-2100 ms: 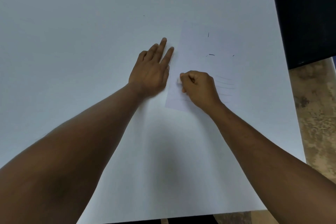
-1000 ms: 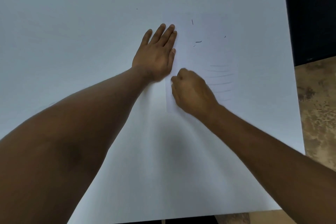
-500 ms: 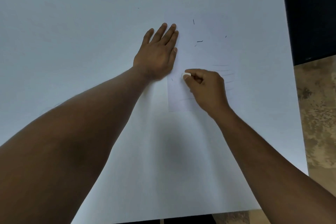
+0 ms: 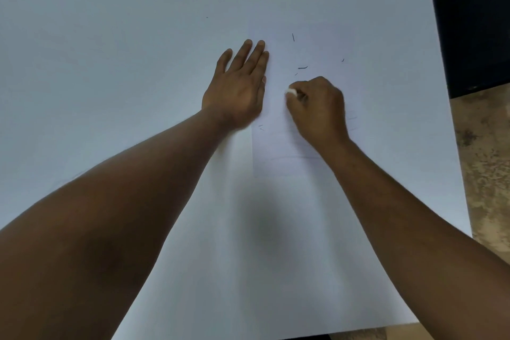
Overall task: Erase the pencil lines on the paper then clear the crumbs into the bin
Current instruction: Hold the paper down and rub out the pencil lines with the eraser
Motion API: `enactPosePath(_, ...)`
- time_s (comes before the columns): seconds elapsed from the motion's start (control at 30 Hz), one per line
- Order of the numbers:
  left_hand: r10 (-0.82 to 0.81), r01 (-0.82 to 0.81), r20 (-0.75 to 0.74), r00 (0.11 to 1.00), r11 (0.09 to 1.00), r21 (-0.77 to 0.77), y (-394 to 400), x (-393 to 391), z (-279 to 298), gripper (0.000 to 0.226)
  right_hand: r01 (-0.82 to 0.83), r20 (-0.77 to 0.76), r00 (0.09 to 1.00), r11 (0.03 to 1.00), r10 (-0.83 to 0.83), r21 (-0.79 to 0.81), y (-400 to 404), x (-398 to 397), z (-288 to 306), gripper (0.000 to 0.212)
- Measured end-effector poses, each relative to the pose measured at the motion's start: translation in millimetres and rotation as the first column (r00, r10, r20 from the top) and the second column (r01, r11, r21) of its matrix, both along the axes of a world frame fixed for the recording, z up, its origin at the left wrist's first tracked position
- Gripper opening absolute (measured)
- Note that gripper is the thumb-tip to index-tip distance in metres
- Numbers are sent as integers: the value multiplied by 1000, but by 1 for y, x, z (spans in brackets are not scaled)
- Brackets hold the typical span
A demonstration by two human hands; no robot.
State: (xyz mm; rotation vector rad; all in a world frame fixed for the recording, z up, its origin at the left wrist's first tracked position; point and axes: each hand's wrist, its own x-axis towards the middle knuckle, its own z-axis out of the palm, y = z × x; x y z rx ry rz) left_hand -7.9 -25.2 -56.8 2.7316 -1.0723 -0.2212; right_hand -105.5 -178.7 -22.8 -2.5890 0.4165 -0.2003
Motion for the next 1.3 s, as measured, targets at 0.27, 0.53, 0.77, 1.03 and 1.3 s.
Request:
enactPosePath(0.27, 8, -8, -13, 1000, 1000, -23, 0, 1, 0, 57, -328, -118, 926, 920, 358, 216, 34, -26, 3, 13)
enactPosePath(0.53, 7, -7, 5, 1000, 1000, -21, -2, 1, -1, 57, 100, 20, 994, 965, -108, 242, -26, 13, 8, 17)
enactPosePath(0.77, 20, -20, -5, 1000, 1000, -12, -2, 1, -3, 59, -321, -49, 941, 931, 334, 173, 13, -9, -8, 16)
enactPosePath(1.03, 27, -27, -9, 1000, 999, -33, -2, 1, -3, 58, -56, 29, 998, 982, 52, 181, -16, 11, -5, 11)
enactPosePath(1.3, 31, -31, -6, 1000, 999, -28, -1, 0, -2, 58, -39, 27, 999, 979, 34, 201, -5, 7, -8, 16)
